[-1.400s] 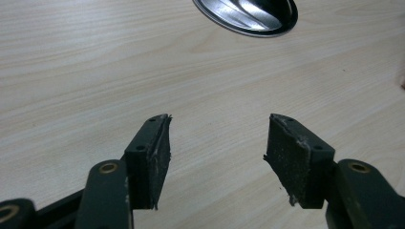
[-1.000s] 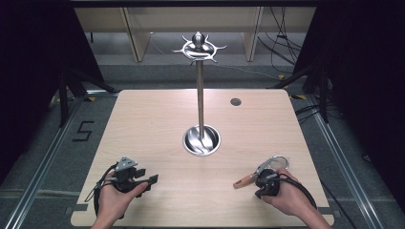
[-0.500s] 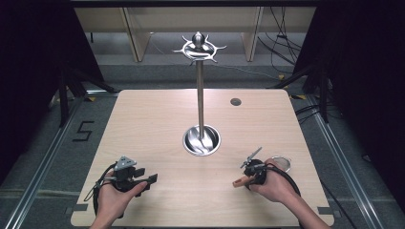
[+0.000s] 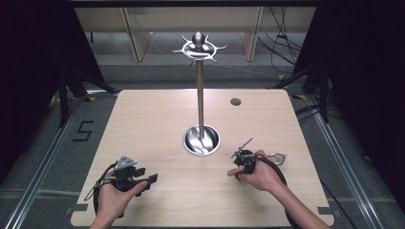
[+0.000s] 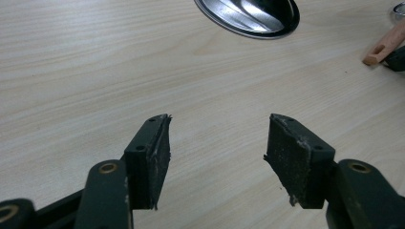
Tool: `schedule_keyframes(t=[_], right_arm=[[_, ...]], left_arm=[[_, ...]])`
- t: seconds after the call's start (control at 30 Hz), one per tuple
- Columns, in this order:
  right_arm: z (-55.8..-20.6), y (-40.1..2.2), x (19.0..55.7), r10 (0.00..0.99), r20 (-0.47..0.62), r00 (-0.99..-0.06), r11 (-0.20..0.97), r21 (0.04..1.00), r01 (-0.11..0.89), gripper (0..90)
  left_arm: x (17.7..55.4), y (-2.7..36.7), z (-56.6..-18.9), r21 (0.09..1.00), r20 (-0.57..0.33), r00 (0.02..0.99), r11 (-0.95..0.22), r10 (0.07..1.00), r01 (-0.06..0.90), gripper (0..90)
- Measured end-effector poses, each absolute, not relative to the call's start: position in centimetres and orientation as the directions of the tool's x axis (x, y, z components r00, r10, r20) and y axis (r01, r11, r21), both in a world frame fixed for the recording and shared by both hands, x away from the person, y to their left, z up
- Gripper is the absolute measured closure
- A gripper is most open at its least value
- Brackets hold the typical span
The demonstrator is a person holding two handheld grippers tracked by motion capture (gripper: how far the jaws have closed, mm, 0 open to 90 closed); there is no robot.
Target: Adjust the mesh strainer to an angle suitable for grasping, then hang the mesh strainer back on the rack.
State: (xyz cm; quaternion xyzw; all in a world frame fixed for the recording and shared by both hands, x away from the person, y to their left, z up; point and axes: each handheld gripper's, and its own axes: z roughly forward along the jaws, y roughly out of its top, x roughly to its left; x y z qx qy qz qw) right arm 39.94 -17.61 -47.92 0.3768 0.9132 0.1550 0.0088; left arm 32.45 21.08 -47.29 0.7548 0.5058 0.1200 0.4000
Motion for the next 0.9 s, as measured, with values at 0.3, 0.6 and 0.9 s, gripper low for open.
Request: schedule_keyframes(t=[0.3,0.6,0.9], right_arm=[[-48.0,-17.3,41.7,0.702,0.107,-0.704,0.649,0.313,0.694,89.0],[-46.5,-18.0,40.7,0.673,0.086,-0.734,0.669,0.354,0.654,69.7],[-44.4,-21.8,40.3,0.595,-0.007,-0.804,0.754,0.353,0.555,51.0]], left_arm=[[32.7,21.1,-47.3,0.724,-0.225,0.46,-0.169,0.859,0.669,39.7],[32.6,20.9,-47.5,0.726,-0.231,0.463,-0.166,0.856,0.668,39.7],[32.5,21.0,-47.5,0.721,-0.227,0.46,-0.169,0.859,0.672,39.6]])
